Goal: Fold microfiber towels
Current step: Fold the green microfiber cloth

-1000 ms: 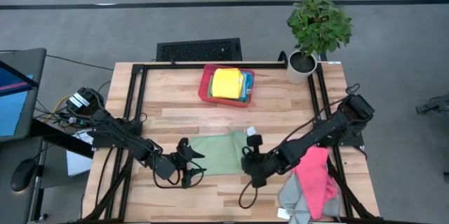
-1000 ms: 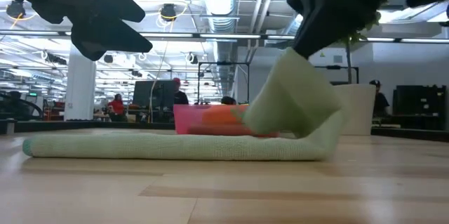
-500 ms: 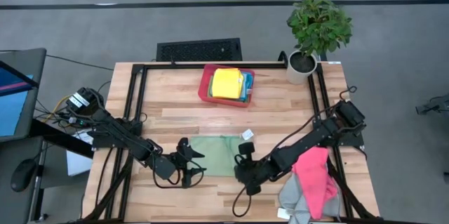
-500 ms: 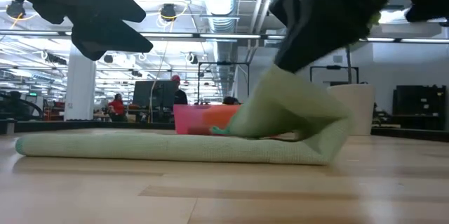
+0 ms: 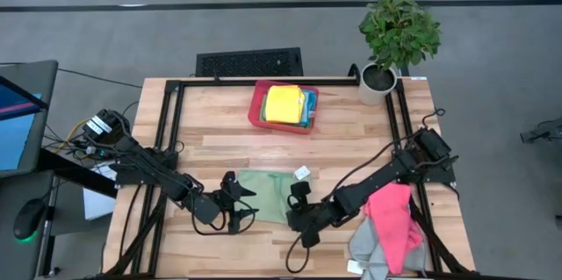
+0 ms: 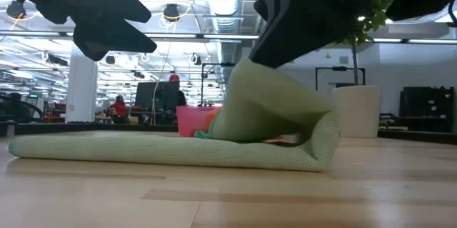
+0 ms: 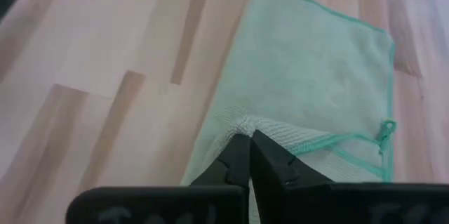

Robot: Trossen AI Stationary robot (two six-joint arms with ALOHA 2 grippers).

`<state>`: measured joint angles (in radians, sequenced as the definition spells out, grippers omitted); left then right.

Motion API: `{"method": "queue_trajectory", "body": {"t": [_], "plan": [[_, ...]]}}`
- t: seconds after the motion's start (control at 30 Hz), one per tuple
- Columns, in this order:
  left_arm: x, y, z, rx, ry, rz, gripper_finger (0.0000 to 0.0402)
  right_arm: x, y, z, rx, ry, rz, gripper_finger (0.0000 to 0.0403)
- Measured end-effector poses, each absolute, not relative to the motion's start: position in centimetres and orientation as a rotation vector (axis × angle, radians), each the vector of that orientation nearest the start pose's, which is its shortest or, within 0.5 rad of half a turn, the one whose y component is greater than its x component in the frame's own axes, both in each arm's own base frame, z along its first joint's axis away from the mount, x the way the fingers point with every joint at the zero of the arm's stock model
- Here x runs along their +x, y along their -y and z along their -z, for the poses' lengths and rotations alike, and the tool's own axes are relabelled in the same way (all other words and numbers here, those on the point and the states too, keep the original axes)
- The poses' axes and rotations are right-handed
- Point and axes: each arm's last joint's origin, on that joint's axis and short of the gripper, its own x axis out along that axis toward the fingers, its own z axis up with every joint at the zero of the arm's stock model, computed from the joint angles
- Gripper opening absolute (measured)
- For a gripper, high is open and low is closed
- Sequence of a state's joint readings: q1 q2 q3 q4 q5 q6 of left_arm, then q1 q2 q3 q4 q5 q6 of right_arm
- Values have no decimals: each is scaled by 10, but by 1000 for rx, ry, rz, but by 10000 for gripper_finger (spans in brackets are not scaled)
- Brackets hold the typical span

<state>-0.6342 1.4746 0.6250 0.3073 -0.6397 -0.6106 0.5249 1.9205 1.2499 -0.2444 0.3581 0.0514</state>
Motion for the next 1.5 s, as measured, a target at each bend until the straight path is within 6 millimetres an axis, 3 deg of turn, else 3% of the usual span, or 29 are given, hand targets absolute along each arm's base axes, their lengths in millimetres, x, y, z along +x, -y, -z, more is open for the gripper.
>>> {"method": "queue_trajectory", "body": {"t": [0.37, 0.63, 0.8, 1.0, 1.27, 1.5], "plan": [[235, 151, -175, -292, -407, -146, 246, 355, -185, -173, -313, -813, -153, 73], [236, 152, -175, -341, -409, -142, 246, 361, -177, -175, -266, -804, -185, 180], [235, 153, -175, -377, -420, -125, 246, 350, -175, -203, -245, -772, -176, 234], [238, 148, -175, -336, -403, -159, 246, 327, -177, -218, -163, -820, -100, 236], [255, 118, -173, -306, -450, -178, 246, 296, -197, -191, -85, -872, -17, 223], [266, 95, -156, -225, -546, -220, 246, 279, -211, -183, -60, -836, 51, 223]]}}
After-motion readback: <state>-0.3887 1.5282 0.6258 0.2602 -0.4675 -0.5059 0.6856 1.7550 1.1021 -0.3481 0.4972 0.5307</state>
